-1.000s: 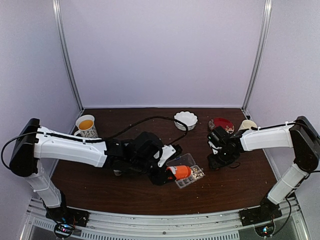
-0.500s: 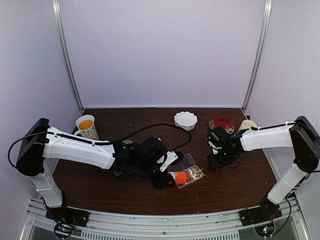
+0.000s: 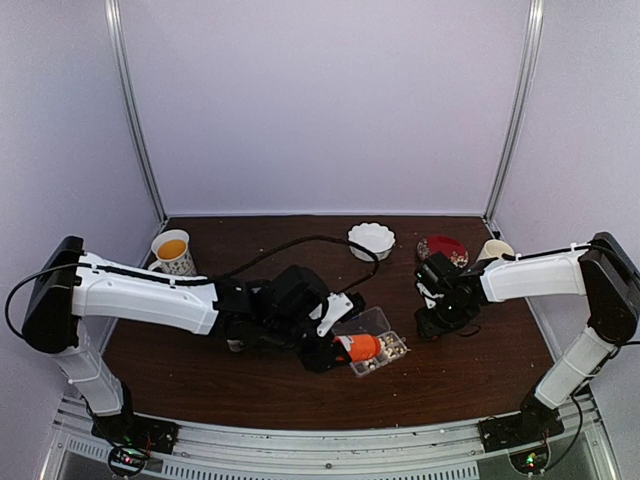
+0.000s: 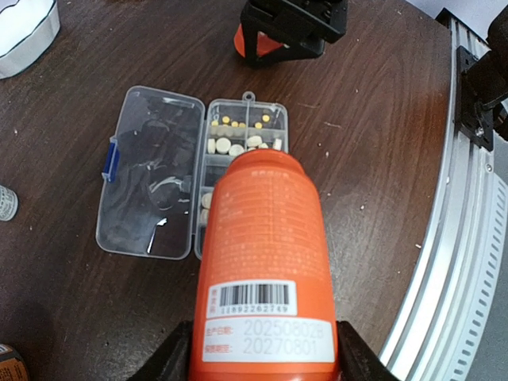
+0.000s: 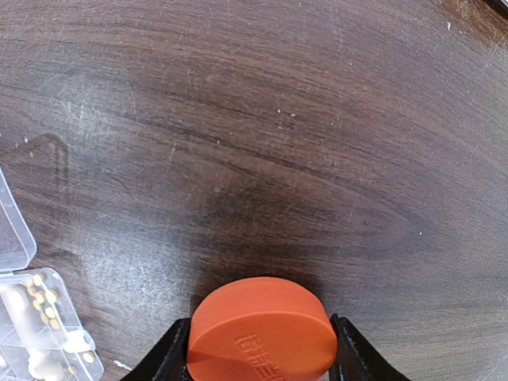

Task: Sort the pills into containers
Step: Pour the pill into the compartment of the pill container, then screw the lid of the pill bottle onto the pill bottle.

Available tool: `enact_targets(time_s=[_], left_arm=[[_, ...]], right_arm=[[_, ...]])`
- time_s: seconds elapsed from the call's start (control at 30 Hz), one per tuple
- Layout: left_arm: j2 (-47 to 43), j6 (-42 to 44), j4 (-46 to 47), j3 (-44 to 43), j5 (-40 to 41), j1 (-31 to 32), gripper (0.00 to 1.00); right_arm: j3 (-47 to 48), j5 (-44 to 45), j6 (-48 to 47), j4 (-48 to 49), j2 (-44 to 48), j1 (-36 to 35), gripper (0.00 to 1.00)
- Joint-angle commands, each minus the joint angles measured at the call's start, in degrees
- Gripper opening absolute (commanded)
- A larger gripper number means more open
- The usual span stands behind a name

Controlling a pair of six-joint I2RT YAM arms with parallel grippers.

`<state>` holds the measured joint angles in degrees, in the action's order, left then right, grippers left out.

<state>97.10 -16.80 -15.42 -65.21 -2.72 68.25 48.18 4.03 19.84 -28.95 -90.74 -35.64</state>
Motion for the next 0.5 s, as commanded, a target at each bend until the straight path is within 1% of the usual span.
enact_targets(time_s=[0.0,0.3,0.47], left_arm=[[0.15,-0.86,6.45,2.89,-0.26,0.13,0.00],[-4.26,-1.04,16.21,8.76,-1.18,0.09,0.00],[-8.38,-1.13,24.56,13.53,-2.63,0.12,0.00]], right_arm=[[0.99,0.05,0.03,-0.31,-0.16,0.22,0.00],[0.42,-0.73,-0.19,0.38,1.84,0.23,0.00],[-2.20,-5.19,-0.79,3.38,8.62,0.22,0.00]])
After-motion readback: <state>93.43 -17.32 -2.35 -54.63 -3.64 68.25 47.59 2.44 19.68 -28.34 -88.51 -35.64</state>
